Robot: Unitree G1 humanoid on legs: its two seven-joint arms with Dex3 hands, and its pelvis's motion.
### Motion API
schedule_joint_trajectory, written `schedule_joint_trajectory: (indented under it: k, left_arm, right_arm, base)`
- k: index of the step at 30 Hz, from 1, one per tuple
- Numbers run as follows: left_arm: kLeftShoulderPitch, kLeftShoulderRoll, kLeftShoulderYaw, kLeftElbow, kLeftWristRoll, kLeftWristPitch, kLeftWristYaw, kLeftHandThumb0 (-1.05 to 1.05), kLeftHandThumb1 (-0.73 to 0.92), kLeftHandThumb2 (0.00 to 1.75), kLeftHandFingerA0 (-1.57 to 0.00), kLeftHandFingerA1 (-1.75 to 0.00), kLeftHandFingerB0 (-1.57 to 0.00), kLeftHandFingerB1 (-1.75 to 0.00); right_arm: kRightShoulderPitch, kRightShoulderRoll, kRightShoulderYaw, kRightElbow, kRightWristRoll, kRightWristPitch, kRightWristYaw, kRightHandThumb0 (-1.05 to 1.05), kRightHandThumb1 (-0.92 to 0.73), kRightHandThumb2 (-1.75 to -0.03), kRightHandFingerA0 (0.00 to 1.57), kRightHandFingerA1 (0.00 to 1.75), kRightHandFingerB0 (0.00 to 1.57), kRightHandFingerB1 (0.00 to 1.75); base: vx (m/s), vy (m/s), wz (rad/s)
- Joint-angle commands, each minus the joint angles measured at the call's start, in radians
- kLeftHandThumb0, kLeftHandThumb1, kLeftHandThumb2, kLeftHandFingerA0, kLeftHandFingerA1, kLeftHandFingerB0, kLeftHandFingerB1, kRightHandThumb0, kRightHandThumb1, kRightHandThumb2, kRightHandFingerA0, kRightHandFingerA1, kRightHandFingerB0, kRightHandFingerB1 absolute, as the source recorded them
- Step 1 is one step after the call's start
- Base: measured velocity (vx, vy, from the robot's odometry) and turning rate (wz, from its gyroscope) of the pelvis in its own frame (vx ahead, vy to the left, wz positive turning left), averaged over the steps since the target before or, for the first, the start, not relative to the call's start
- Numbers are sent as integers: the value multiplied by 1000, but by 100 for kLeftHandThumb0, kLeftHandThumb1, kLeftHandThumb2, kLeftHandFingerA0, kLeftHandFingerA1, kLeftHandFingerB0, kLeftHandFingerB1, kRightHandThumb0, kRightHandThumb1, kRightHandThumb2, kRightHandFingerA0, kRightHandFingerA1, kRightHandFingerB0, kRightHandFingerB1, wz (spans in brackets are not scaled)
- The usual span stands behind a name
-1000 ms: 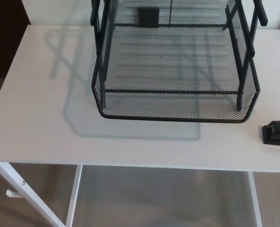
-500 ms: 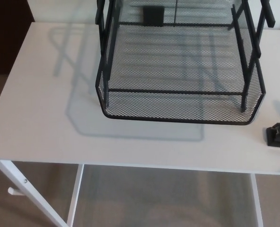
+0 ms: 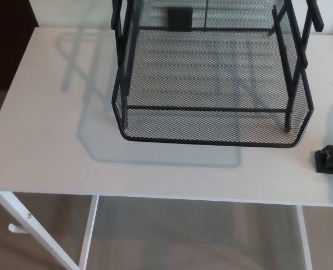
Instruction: The robot walks towards a desk on which a file tray is kept in the middle and a stapler is kept to its right. The robot lifts the stapler using its right hand and places it on the file tray.
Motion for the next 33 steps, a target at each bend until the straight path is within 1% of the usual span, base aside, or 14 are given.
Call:
schedule_joint_trajectory:
  k: [1, 5, 7, 9, 14, 16, 18, 21, 22, 24, 25, 28, 29, 33]
  left_arm:
    - [-14, 7, -16, 1, 6, -78, 7, -69, 72, 106, -26, -64, -4, -43]
    - [-18, 7, -16, -9, -2, -69, 0, -69, 73, 105, -27, -63, -4, -42]
    - [-17, 9, -18, 3, 0, -84, -6, -69, 92, 69, -26, -64, -7, -36]
    - [-14, 9, -19, -3, -2, -80, -10, -69, 73, 109, -29, -67, -2, -43]
    - [-15, 4, -18, 5, -3, -79, -4, -71, 72, 106, -24, -64, -4, -44]
    - [-13, 0, -16, -2, -7, -72, -4, -69, 92, 68, -23, -64, -9, -36]
    - [-14, -2, -20, 5, -2, -76, 1, -69, 73, 105, -23, -63, -5, -44]
    - [-14, -1, -28, 14, 6, -85, 0, -70, 73, 105, -24, -63, -5, -44]
    - [-14, 0, -31, 17, 9, -87, 1, -68, 73, 108, -25, -63, -2, -44]
    - [-20, -4, -32, 22, 8, -84, 4, -68, 73, 107, -28, -64, -2, -43]
    - [-17, -3, -34, 25, 8, -82, 4, -69, 73, 108, -30, -65, -3, -43]
    - [-11, -3, -40, 18, 11, -76, 8, -68, 73, 108, -30, -65, -2, -42]
    - [-13, -5, -36, 23, 7, -75, 9, -68, 91, 67, -32, -60, -9, -36]
    - [-12, -7, -38, 36, 10, -84, 14, -68, 72, 107, -26, -63, -2, -43]
  right_arm:
    - [-52, -47, 208, -3, -184, -146, 168, -65, -40, -74, 0, 0, 8, 10]
    - [-72, -43, 257, 5, -206, -145, 160, -55, -36, -66, 0, 12, 8, 25]
    - [-108, -45, 324, 31, -256, -152, 199, -68, -40, -74, 0, 0, 7, 8]
    - [-133, -48, 373, 52, -300, -153, 213, -70, -42, -77, 0, 0, 7, 11]
    - [-163, -58, 462, 75, -396, -179, 215, -74, -42, -78, 0, 8, 4, 14]
    - [-176, -37, 482, 104, -400, -144, 224, -72, -43, -77, 0, 0, 6, 11]
    - [-163, -10, 505, 122, -472, -154, 95, -40, -43, -54, 1, 28, 12, 27]
    - [-153, 4, 516, 145, -518, -180, -9, -23, -34, -87, 8, 54, 6, 50]
    - [-151, 3, 537, 162, -566, -215, -76, -38, -50, -55, 26, 43, 22, 29]
    - [-132, -1, 542, 180, -605, -262, -188, -35, -51, -55, 41, 58, 29, 31]
    - [-122, 1, 582, 210, -697, -284, -350, -33, -58, -58, 63, 112, 39, 33]
    - [-109, 11, 612, 244, -771, -281, -519, -23, -61, -60, 69, 139, 43, 35]
    - [-108, 9, 614, 244, -775, -281, -526, -20, -64, -61, 70, 146, 43, 36]
    - [-74, 21, 605, 288, -803, -326, -792, -25, -60, -61, 93, 149, 87, 56]
  base:
    - [0, 0, 0]
    - [0, 0, 0]
    - [0, 0, 0]
    - [0, 0, 0]
    - [0, 0, 0]
    - [0, 0, 0]
    - [0, 0, 0]
    - [0, 0, 0]
    - [0, 0, 0]
    - [0, 0, 0]
    - [0, 0, 0]
    - [0, 0, 0]
    - [0, 0, 0]
    - [0, 0, 0]
